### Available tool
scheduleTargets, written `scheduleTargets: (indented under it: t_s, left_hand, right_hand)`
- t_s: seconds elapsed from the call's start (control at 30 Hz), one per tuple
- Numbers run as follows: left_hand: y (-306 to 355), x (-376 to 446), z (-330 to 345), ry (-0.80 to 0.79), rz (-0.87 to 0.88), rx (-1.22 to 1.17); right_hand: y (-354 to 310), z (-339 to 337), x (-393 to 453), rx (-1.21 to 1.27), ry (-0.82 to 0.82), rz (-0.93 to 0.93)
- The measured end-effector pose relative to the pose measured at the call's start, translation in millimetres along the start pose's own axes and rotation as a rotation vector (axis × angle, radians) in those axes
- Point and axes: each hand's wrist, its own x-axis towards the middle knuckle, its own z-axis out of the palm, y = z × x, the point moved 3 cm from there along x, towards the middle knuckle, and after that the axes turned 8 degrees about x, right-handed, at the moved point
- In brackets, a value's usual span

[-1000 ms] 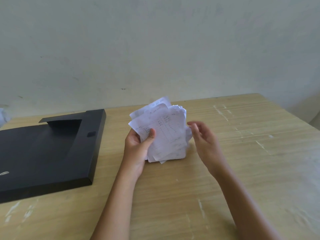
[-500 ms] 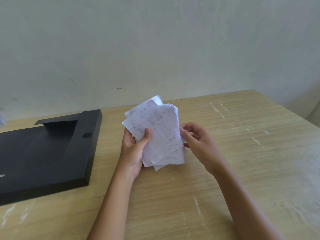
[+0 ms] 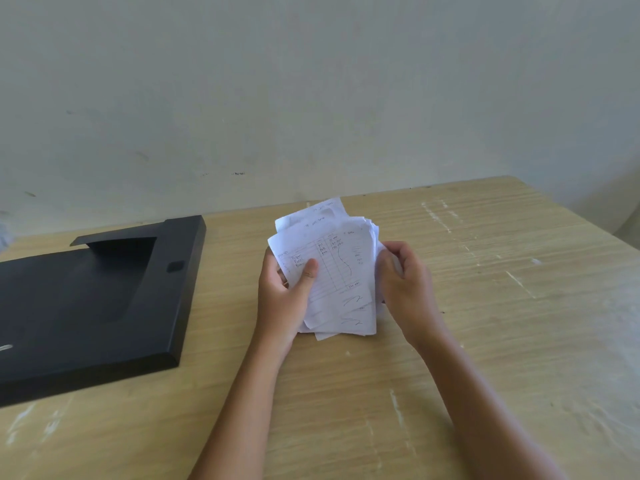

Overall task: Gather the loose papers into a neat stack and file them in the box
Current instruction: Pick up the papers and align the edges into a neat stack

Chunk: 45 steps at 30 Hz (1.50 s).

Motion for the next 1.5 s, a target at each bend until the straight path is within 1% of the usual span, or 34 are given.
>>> scheduleTargets:
  t_s: [0.1, 0.2, 0.23, 0.33, 0.43, 0.5, 0.57, 0.63, 0.7, 0.73, 0.8, 0.83, 0.87, 0.97, 1.0, 1.1, 1.2, 1.27, 1.33, 1.4, 1.47, 1.5]
  left_hand:
    - [1.6, -0.8, -1.3, 0.003, -0.028, -0.009]
    - [4.4, -1.6, -2.3, -0.036, -0.057, -0.074]
    - [5.2, -1.8, -2.3, -0.052, -0.072, -0.1]
    - [6.9, -2.7, 0.1, -0.067, -0.101, -0.143]
    - [8.8, -4.2, -0.3, -0.018, -0.111, -0.19]
    - [11.0, -3.1, -3.7, 0.009, -0.111, -0.242]
    - [13.3, -1.2, -7.3, 0.008, -0.115, -0.287]
    - [15.4, -1.0, -8.6, -0.009, -0.112, -0.284]
    - [16.8, -2.2, -7.5, -0.031, -0.107, -0.276]
    - [17.3, -2.5, -7.0, -0.043, -0.1, -0.269]
    - [19.9, -2.9, -6.8, -0.054, -0.075, -0.256]
    - [21.6, -3.0, -7.0, -0.061, -0.059, -0.256]
    - [23.2, -3.3, -7.0, -0.072, -0.042, -0.25]
    - [28.5, -5.9, -4.8, -0.119, 0.021, -0.147]
    - [29.3, -6.4, -3.7, -0.136, 0.048, -0.098]
    - [30.4, -7.7, -3.6, -0.153, 0.089, 0.028]
    - [33.4, -8.8, -5.6, -0.127, 0.118, 0.135]
    - [38.9, -10.8, -3.7, -0.11, 0.167, 0.142]
    - [45.0, -13.4, 0.9, -0.116, 0.224, 0.119]
    - [50.9, -16.6, 4.9, -0.112, 0.279, 0.097]
    - [47.6, -16.9, 6.7, -0.112, 0.305, 0.139]
    - [42.7, -16.6, 6.6, -0.116, 0.29, 0.173]
  right_hand:
    - [-3.9, -2.3, 0.1, 0.022, -0.037, 0.031]
    - [-12.8, -4.2, -1.6, 0.066, -0.177, 0.013]
    - [-13.3, -4.0, -2.2, 0.089, -0.191, 0.012]
    - [-6.2, 3.8, -6.1, 0.097, -0.115, 0.081]
    - [1.6, 11.6, -8.7, 0.098, -0.097, 0.113]
    - [-1.6, 10.5, -7.5, -0.005, -0.173, 0.041]
    - [-4.9, 7.7, -4.6, -0.174, -0.298, -0.054]
    - [-5.8, 5.6, -4.3, -0.213, -0.422, -0.021]
    - [-5.8, 1.8, -4.8, -0.201, -0.476, 0.071]
    - [-6.9, 0.2, -4.7, -0.171, -0.468, 0.11]
    - [-9.8, -1.5, -5.2, -0.061, -0.38, 0.115]
    - [-13.5, -0.6, -6.4, 0.001, -0.326, 0.084]
    - [-18.7, 3.1, -9.4, 0.066, -0.306, 0.04]
    - [-32.8, 19.5, -27.1, 0.179, -0.352, -0.098]
    - [-35.1, 23.1, -31.1, 0.17, -0.348, -0.139]
    - [-33.5, 25.2, -33.6, 0.038, -0.293, -0.232]
    - [-24.8, 24.8, -28.7, -0.088, -0.253, -0.183]
    - [-18.1, 25.2, -25.0, -0.188, -0.247, -0.119]
    - [-11.0, 26.0, -23.2, -0.116, -0.275, -0.051]
    - [-9.6, 24.5, -23.7, -0.028, -0.292, -0.043]
    - [-7.5, 25.9, -23.9, -0.071, -0.304, -0.06]
    - [-6.0, 27.2, -23.8, -0.13, -0.31, -0.061]
